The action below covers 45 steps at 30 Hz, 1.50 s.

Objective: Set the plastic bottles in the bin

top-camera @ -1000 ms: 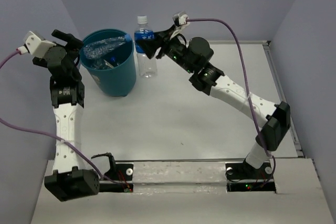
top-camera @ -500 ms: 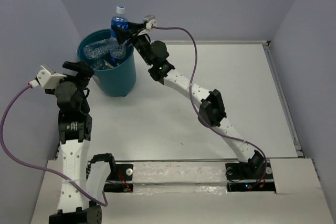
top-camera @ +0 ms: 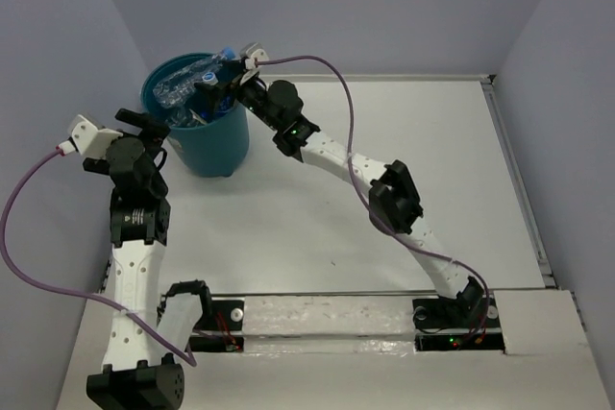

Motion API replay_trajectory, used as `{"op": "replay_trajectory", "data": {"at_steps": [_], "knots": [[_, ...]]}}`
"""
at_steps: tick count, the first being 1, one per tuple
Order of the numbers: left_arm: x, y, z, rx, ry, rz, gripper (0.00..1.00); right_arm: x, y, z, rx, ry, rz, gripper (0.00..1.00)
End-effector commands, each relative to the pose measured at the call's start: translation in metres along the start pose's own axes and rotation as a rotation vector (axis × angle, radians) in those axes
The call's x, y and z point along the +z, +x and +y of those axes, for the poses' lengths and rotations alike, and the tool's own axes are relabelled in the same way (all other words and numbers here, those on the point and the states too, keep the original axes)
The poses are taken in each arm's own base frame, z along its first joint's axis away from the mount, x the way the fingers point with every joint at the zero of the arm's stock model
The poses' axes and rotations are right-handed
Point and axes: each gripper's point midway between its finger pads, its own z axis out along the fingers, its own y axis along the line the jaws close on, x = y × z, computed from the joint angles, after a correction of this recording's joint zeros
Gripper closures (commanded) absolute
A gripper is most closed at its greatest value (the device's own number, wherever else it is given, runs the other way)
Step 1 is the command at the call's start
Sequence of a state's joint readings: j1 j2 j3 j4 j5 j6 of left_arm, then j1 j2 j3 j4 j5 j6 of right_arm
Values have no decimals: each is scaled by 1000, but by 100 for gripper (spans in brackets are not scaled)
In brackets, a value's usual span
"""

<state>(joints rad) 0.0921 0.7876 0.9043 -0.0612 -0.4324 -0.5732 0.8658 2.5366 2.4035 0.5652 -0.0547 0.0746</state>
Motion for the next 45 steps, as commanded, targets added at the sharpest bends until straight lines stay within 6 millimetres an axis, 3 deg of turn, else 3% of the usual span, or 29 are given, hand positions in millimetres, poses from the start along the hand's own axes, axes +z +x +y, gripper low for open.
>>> {"op": "replay_trajectory", "data": {"at_steps": [1,2,5,8,9,10,11,15,18,19,20,21,22,25,27,29,32,33,35,36,37,39,41,45], "knots": [[3,-38,-2,-32,-24,-115,2,-9,-129,41,-11,-130,-100,0],[9,-39,1,-30,-47,-107,2,-14,-122,41,1,-131,-69,0],[23,-38,-2,-16,-67,-85,2,-22,-146,35,5,-76,-38,0],[40,-38,-8,7,-74,-45,2,-31,-144,20,-34,7,37,0],[46,-39,-6,-3,-77,-29,2,-36,-127,10,-43,55,87,0],[51,-37,-7,2,-85,-19,3,-38,-127,10,-51,56,104,0],[56,-39,-4,-20,-81,-10,3,-46,-108,-4,-60,131,157,0],[96,-25,-1,-63,-42,79,9,-59,-56,-15,-54,179,307,0],[114,-18,-7,-46,-19,117,11,-51,-46,-21,-58,208,339,0],[115,-18,-16,-48,27,124,12,-53,-16,-33,-66,237,391,0],[118,-15,-20,-41,45,135,12,-46,-26,-39,-62,253,376,0],[120,-14,-22,-39,51,142,12,-44,-18,-41,-61,257,389,0],[121,-11,-23,-38,57,154,12,-46,9,-47,-66,278,427,0],[128,6,-20,-21,56,200,13,-43,18,-59,-74,315,427,3],[133,23,-14,-5,42,235,13,-46,30,-63,-70,334,439,12],[133,42,-19,-1,70,286,13,-47,31,-63,-59,340,432,30],[135,65,-15,9,70,344,13,-47,33,-59,-30,325,424,42],[135,68,-15,11,69,351,13,-45,24,-57,-21,325,405,51],[138,69,-16,13,77,341,13,-43,8,-55,-20,315,377,53],[138,69,-16,14,76,339,13,-44,12,-55,-20,313,384,60],[137,70,-17,11,82,339,13,-40,-9,-54,-22,312,336,67],[136,77,-20,6,92,359,14,-41,-20,-55,-35,320,324,84],[133,84,-27,13,115,375,14,-44,-41,-59,-58,351,302,94],[128,80,-40,28,160,377,11,-61,-53,-76,-172,422,320,96]]}}
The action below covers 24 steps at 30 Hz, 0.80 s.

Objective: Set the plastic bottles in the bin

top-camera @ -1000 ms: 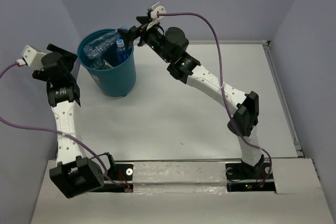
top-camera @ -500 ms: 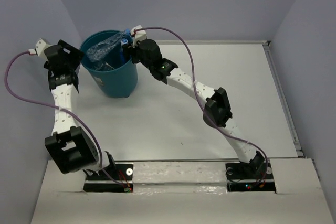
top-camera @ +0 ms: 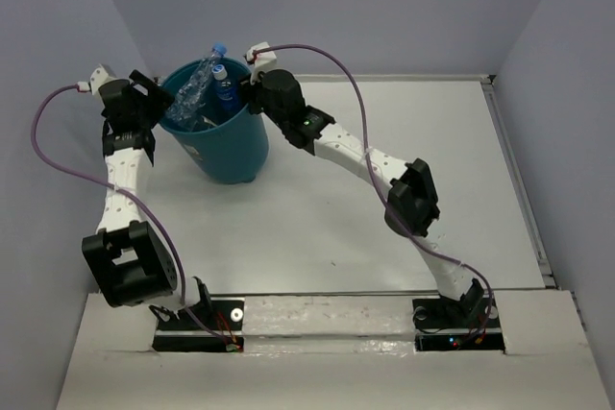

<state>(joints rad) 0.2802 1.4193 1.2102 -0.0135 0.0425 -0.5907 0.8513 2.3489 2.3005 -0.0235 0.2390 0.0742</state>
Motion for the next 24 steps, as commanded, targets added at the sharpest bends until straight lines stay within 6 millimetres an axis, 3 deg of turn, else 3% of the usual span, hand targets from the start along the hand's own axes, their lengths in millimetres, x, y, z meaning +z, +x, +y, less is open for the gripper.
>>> {"op": "replay_trajectory", "data": {"at_steps": [1,2,3,4,6,7,8,13,18,20,24], "knots": [[-9,-9,-27,45,103,-23,9,-31,-61,-35,-100,129,-116,95],[-11,-12,-29,52,109,-30,8,-38,-65,-42,-100,157,-122,96],[-16,-19,-31,59,111,-54,7,-37,-42,-58,-98,184,-85,97],[-19,-22,-33,59,115,-60,7,-42,-57,-57,-73,182,-119,97],[-26,-35,-33,58,97,-111,6,-49,-43,-87,-37,213,-105,98],[-28,-39,-33,60,92,-128,6,-52,-40,-85,-8,201,-106,97],[-30,-44,-33,60,85,-145,6,-54,-39,-95,1,203,-110,96],[-28,-64,-28,-47,37,-205,7,-66,-30,-96,-15,162,-115,80],[17,-45,-7,-119,-73,-127,6,-73,-16,-94,-13,144,-88,37],[32,-37,-4,-141,-85,-96,3,-78,-21,-95,-10,145,-96,24],[72,-16,9,-199,-135,-38,2,-90,-31,-92,4,126,-109,12]]}}
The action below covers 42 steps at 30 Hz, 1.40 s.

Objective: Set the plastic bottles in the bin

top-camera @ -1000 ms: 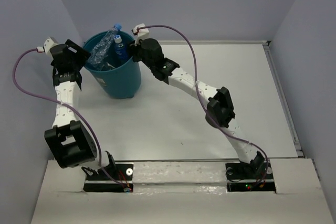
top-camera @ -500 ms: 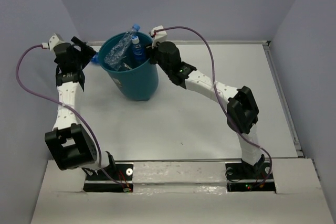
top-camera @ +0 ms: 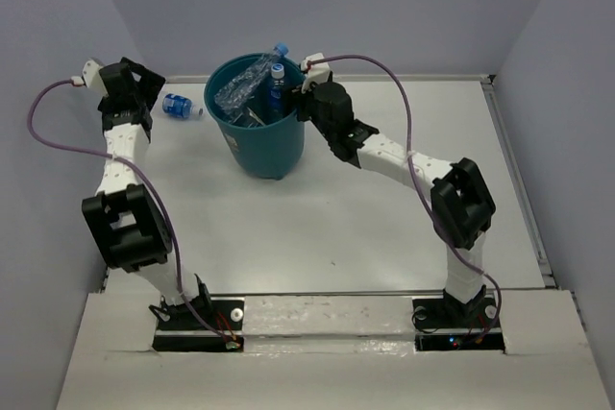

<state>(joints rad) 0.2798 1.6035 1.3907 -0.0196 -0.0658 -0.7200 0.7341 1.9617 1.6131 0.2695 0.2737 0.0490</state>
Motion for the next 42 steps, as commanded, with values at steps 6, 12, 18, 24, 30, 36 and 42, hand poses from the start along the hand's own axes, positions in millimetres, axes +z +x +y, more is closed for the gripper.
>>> {"op": "replay_trajectory", "data": {"at_steps": [6,12,18,24,30,36,42], "knots": [[77,29,20,-134,-162,95,1,-53,-76,13,56,-116,-133,0],[124,49,33,-173,-259,121,1,-82,-103,27,87,-223,-160,0],[164,71,45,-183,-338,145,1,-98,-112,32,77,-277,-173,0],[182,89,55,-174,-390,159,1,-104,-115,39,70,-320,-173,0],[196,110,72,-190,-418,181,1,-106,-112,38,72,-318,-167,0],[209,141,99,-190,-475,236,16,-107,-109,34,69,-303,-163,0],[206,144,96,-199,-440,229,52,-116,-122,27,63,-274,-199,0]]}}
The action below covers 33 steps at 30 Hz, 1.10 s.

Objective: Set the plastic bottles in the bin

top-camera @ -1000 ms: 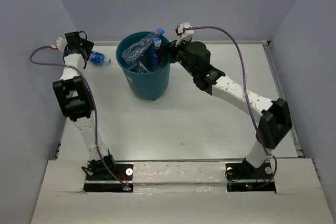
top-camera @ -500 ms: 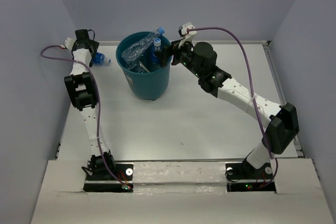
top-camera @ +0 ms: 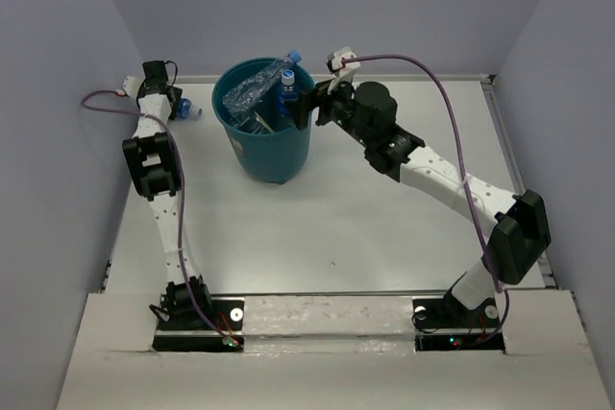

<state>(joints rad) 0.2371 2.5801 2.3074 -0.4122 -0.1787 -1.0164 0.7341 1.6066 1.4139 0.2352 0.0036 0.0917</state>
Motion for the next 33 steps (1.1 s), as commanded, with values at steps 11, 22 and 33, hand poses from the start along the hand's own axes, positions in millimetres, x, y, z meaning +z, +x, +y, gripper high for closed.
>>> {"op": "replay_trajectory", "data": {"at_steps": [11,22,33], "knots": [[-208,-105,-104,78,429,-241,69,-51,-83,-1,18,53,-183,0],[-506,-128,-122,77,847,-605,68,-86,-64,-19,81,155,-156,0],[-476,24,-141,425,834,-481,66,-114,-70,-14,117,131,-178,0]]}}
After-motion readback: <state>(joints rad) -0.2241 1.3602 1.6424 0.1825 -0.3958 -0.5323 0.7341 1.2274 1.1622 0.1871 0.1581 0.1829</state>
